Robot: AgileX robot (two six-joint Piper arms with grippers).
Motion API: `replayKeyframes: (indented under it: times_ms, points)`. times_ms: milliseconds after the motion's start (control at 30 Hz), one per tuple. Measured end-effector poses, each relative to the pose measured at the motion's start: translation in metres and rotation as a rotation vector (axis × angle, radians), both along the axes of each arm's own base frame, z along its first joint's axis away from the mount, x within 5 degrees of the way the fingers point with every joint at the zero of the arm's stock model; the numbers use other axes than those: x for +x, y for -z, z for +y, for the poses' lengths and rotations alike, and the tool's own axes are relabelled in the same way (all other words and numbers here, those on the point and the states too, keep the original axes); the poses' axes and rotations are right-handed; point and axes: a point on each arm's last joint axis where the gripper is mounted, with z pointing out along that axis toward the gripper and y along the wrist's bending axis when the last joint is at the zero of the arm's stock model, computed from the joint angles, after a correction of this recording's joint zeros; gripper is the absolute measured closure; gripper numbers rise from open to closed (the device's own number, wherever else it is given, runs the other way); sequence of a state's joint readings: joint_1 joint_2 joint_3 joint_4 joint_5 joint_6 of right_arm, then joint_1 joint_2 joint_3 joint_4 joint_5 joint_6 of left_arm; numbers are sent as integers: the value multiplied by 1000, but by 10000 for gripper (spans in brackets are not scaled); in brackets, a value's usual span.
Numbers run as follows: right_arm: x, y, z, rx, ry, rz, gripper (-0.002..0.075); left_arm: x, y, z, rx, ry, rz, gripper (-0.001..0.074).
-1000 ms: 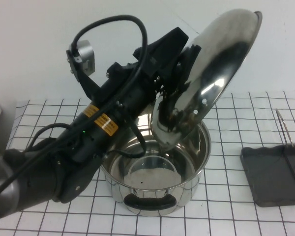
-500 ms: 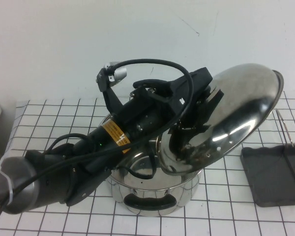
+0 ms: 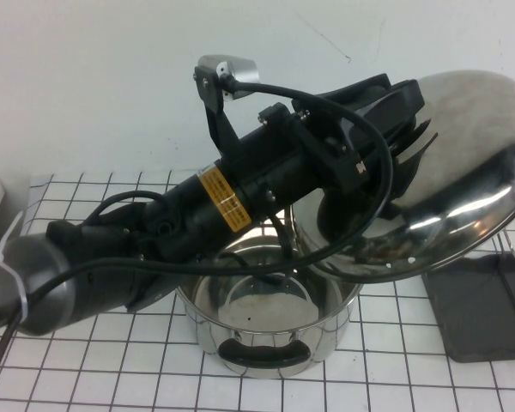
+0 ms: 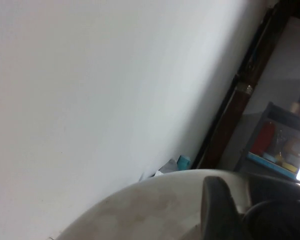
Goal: Put pot lid on rack
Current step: Hand over the pot lid
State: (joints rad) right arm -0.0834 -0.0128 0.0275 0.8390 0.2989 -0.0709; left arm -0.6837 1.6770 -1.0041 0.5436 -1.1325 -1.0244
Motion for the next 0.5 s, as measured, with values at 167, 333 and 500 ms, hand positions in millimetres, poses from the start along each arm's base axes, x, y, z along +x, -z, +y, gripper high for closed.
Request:
replayKeyframes:
  times_ms: [167, 333, 500]
  points:
    - [-3, -12, 13, 87, -144, -107, 706, 0, -1, 0, 0, -3, -2, 422]
    - [-3, -45, 13, 70, -152, -287, 600, 2, 1, 0, 16, -18, 14, 422]
    - [12, -65, 17, 58, -208, -228, 389, 3, 1, 0, 13, -26, 23, 422]
